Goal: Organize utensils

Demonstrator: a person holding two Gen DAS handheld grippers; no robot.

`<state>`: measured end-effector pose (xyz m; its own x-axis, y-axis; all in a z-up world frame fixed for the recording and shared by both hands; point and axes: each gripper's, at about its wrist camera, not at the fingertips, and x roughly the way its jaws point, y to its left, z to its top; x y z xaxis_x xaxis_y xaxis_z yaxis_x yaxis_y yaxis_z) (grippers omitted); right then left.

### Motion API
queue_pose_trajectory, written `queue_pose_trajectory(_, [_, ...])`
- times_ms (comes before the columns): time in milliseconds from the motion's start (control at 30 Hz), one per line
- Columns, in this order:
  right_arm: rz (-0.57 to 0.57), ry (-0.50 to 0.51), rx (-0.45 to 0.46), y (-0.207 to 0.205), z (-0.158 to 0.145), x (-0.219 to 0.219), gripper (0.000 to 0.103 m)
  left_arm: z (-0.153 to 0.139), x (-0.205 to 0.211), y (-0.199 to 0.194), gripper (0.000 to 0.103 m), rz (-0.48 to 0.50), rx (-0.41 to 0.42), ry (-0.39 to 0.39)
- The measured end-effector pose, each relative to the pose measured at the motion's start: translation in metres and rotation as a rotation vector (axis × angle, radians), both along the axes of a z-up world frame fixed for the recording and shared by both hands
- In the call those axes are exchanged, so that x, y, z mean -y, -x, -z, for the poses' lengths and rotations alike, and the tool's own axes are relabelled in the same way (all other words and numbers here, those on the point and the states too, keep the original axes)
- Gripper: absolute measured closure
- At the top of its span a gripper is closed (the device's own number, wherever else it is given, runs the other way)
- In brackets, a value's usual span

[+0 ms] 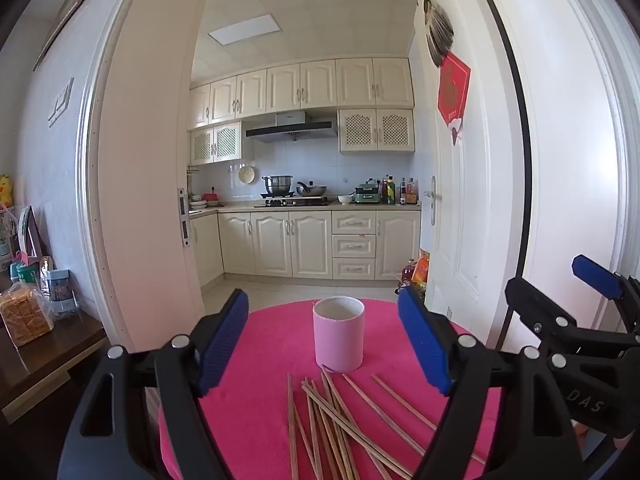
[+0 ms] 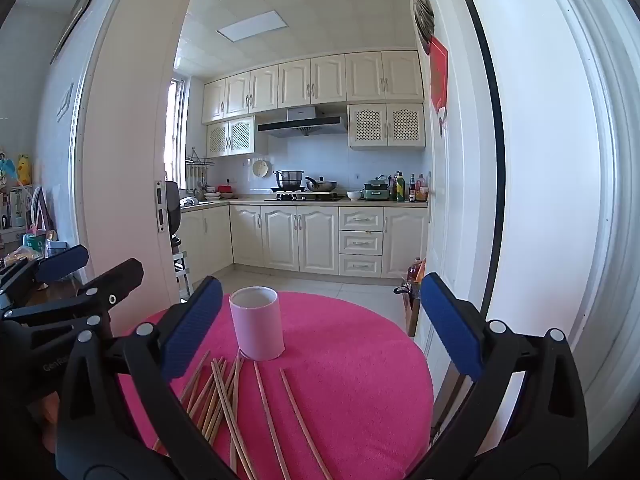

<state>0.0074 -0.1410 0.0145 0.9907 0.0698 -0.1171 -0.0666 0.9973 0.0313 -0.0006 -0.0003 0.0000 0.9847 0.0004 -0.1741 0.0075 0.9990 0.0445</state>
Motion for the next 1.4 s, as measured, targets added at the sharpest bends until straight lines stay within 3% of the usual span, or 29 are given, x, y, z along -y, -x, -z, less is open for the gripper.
queue_pose_trajectory(1400, [0.011,-0.013,-0.014,0.001,0.004,-0.001,0.006,0.003,0.005,-0.001,0.027,0.002,-0.014,0.001])
